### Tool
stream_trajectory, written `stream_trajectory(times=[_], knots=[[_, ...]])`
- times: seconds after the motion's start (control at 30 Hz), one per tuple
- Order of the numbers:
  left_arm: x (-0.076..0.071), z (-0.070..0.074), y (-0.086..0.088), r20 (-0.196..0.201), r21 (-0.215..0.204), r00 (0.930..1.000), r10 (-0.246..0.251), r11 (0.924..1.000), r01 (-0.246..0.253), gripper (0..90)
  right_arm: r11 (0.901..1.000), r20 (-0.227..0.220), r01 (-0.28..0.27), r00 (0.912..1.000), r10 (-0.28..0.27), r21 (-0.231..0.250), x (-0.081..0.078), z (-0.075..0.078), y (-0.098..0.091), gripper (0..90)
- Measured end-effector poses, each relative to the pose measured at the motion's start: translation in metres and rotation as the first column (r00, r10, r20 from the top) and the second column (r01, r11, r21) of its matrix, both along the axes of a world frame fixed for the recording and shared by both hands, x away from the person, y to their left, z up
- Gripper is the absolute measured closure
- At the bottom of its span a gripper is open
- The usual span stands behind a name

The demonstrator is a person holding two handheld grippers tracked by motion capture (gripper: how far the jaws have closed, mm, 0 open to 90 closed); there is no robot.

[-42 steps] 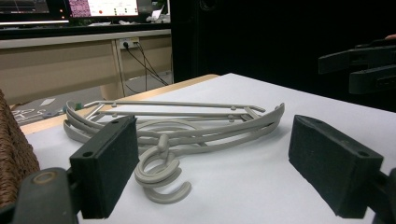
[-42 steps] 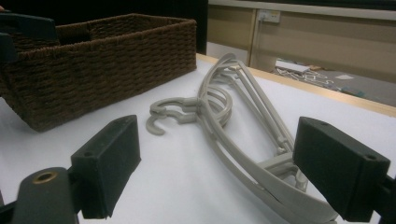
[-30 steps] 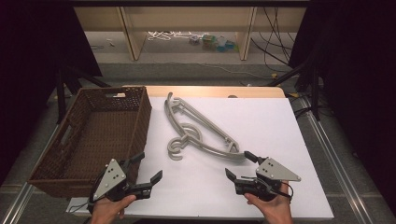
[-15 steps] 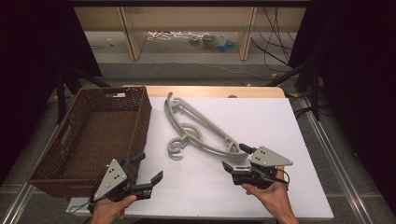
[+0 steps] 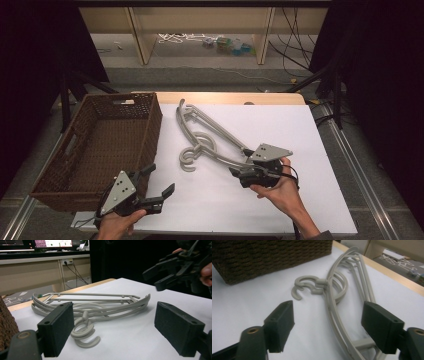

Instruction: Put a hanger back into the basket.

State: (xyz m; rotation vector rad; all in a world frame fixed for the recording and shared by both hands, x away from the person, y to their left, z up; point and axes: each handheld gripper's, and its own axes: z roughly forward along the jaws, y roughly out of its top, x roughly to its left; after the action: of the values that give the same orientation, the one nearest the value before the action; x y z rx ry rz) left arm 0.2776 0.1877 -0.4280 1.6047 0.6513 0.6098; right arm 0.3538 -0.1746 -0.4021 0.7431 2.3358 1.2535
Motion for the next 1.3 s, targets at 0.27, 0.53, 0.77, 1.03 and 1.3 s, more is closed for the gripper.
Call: stream_trajectory(times=[0.27, 0.53, 0.77, 1.03, 1.3], knots=[[-0.001, 0.0, 0.0, 0.0, -0.005, 1.0, 0.0, 1.0, 0.0, 15.9, 0.9914, -0.054, -0.064, 0.9968, 0.059, -0.114, 0.029, -0.01, 0.029, 39.2], [-0.001, 0.001, -0.001, 0.001, -0.006, 1.0, -0.002, 1.0, 0.002, 15.8, 0.9813, -0.089, -0.06, 0.995, 0.044, -0.183, 0.054, -0.024, 0.044, 41.9], [-0.001, 0.0, -0.001, 0.001, 0.002, 1.0, -0.002, 1.0, 0.002, 15.8, 0.9751, -0.137, -0.074, 0.9896, 0.045, -0.209, 0.067, -0.031, 0.052, 45.8], [-0.001, 0.001, -0.001, 0.005, -0.001, 1.0, -0.003, 1.0, 0.003, 15.8, 0.9549, -0.156, -0.09, 0.9866, 0.046, -0.283, 0.082, -0.043, 0.06, 53.7], [-0.001, 0.0, -0.002, -0.001, 0.005, 1.0, -0.01, 0.9999, 0.01, 15.7, 0.9483, -0.166, -0.096, 0.9851, 0.047, -0.302, 0.09, -0.05, 0.062, 59.3]])
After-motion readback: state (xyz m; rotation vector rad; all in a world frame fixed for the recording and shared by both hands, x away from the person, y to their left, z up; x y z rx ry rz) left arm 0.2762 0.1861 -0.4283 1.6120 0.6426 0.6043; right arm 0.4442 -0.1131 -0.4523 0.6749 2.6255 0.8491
